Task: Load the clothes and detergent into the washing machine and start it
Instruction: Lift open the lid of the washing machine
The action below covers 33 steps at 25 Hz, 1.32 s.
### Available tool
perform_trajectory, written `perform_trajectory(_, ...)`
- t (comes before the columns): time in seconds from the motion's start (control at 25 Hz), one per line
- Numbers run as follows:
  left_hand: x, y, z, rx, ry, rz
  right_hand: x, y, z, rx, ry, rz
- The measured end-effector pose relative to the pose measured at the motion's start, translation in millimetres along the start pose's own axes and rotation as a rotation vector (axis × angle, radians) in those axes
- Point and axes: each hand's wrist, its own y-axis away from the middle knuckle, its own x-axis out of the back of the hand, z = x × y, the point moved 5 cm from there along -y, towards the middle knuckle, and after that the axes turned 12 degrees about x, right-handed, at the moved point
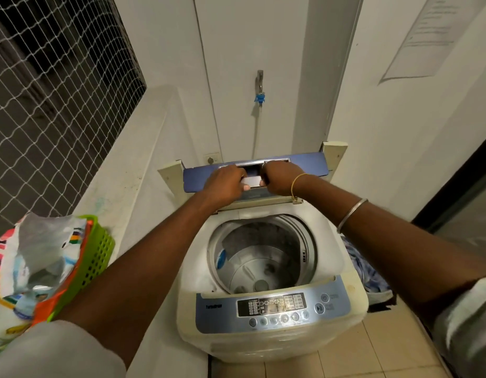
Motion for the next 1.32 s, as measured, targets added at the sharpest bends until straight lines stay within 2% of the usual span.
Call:
perform_trajectory(0.2, -16.1, -34.3, -4.9, 0.023, -0.068, 0.161, -6.4, -28.7, 20.7, 0.006, 0.11, 0.127)
perform_trajectory(0.36, -31.0, -47.8, -11.4, 0.027, -0.172, 0.247, -16.9, -50.2, 31.9, 0.049, 0.234, 0.166)
perform_trajectory(0.8, -52.3, -51.2, -16.5, 0.068, -0.148, 0.182, -40.8, -61.1, 37.6, 0.03, 0.349, 0.151)
perform_trajectory(1.32, -45.0, -25.1, -14.5, 0.051, -0.015, 0.11, -46.1, -39.1, 36.9, 0.011, 0.237, 0.162)
